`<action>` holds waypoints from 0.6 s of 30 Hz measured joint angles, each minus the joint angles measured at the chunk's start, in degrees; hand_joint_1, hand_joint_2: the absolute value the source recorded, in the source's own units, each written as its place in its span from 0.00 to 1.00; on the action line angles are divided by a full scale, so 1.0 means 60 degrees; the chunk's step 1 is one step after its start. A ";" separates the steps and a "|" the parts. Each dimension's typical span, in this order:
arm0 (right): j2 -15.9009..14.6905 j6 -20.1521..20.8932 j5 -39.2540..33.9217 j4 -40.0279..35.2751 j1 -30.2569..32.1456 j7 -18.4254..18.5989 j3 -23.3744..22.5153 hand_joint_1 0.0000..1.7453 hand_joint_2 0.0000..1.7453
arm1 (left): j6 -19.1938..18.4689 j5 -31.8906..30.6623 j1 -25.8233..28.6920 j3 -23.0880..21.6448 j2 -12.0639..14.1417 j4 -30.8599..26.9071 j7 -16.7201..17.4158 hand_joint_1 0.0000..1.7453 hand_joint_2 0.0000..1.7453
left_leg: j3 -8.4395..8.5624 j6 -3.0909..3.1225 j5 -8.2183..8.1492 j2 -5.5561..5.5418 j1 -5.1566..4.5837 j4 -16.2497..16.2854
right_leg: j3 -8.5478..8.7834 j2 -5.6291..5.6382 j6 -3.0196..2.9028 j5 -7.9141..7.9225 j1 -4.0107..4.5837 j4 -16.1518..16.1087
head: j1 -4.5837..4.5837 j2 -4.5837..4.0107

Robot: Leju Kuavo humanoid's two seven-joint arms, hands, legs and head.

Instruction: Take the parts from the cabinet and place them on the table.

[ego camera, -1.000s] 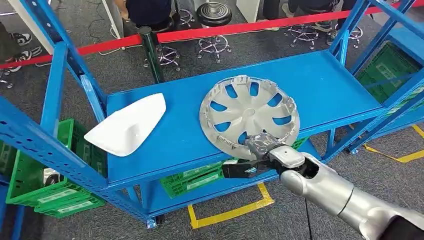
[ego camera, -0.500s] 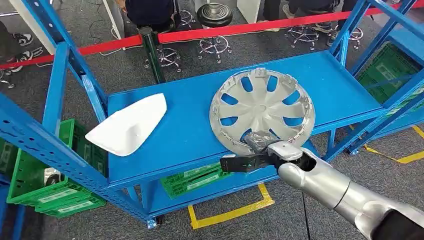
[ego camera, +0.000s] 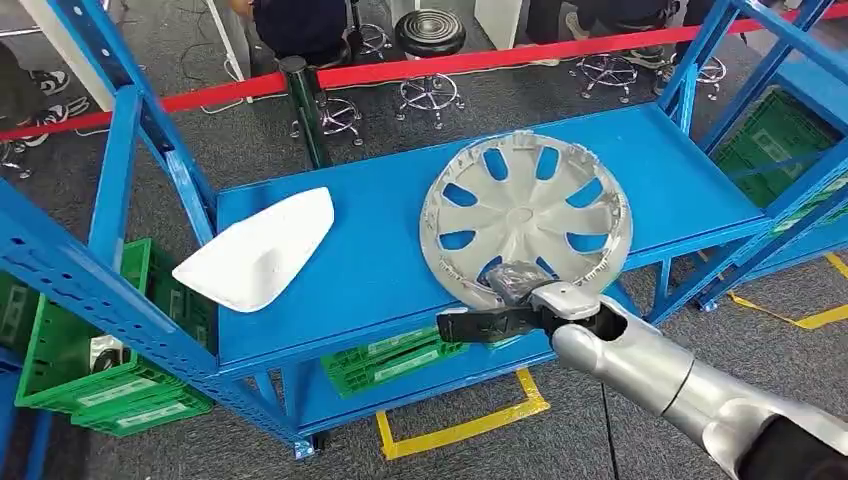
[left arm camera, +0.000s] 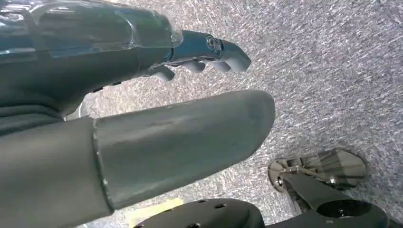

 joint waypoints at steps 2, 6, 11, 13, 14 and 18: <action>0.0015 -0.0066 0.0007 0.0026 -0.0004 -0.0069 0.0029 1.00 1.00 | 0.0007 0.0000 0.0000 0.0000 0.0000 0.0004 -0.0139 0.00 1.00 | 0.0002 0.0000 0.0000 0.0000 0.0000 0.0000 | 0.0004 0.0000 0.0000 0.0000 0.0000 0.0000 | 0.0000 0.0000; 0.0044 -0.0247 0.0011 0.0077 -0.0002 -0.0164 0.0073 1.00 1.00 | 0.0000 0.0000 0.0002 -0.0011 0.0007 0.0004 -0.0858 0.00 1.00 | 0.0007 0.0000 0.0000 -0.0001 -0.0001 0.0001 | 0.0007 -0.0001 0.0000 0.0000 0.0000 -0.0001 | 0.0000 0.0000; 0.0011 -0.0477 0.0022 0.0084 0.0038 -0.0197 0.0117 1.00 1.00 | 0.0248 0.0066 0.0006 -0.0288 0.0033 0.0000 -0.1472 0.00 1.00 | 0.0009 0.0000 0.0000 -0.0015 -0.0001 0.0002 | 0.0007 -0.0002 0.0000 0.0000 0.0000 -0.0006 | 0.0000 0.0000; -0.0036 -0.0542 -0.0011 0.0080 0.0076 -0.0197 0.0113 1.00 1.00 | 0.0324 0.0204 0.0009 -0.0302 0.0044 0.0003 -0.1570 0.00 1.00 | 0.0008 0.0000 0.0000 -0.0028 -0.0001 0.0002 | 0.0008 -0.0013 0.0000 0.0000 0.0000 -0.0006 | 0.0000 0.0000; -0.0051 -0.0565 -0.0015 0.0073 0.0083 -0.0197 0.0109 1.00 1.00 | 0.0328 0.0222 0.0009 -0.0302 0.0047 0.0000 -0.1592 0.00 1.00 | 0.0008 0.0000 0.0000 -0.0033 -0.0001 0.0002 | 0.0008 -0.0015 0.0000 0.0000 0.0000 -0.0007 | 0.0000 0.0000; -0.0146 -0.1178 -0.0011 -0.0015 0.0296 -0.0160 0.0047 1.00 1.00 | 0.0711 0.0368 0.0013 -0.0306 0.0044 0.0004 -0.1946 0.00 1.00 | 0.0010 0.0001 0.0001 -0.0073 0.0001 0.0003 | 0.0018 -0.0045 0.0001 0.0000 0.0005 -0.0020 | -0.0007 0.0000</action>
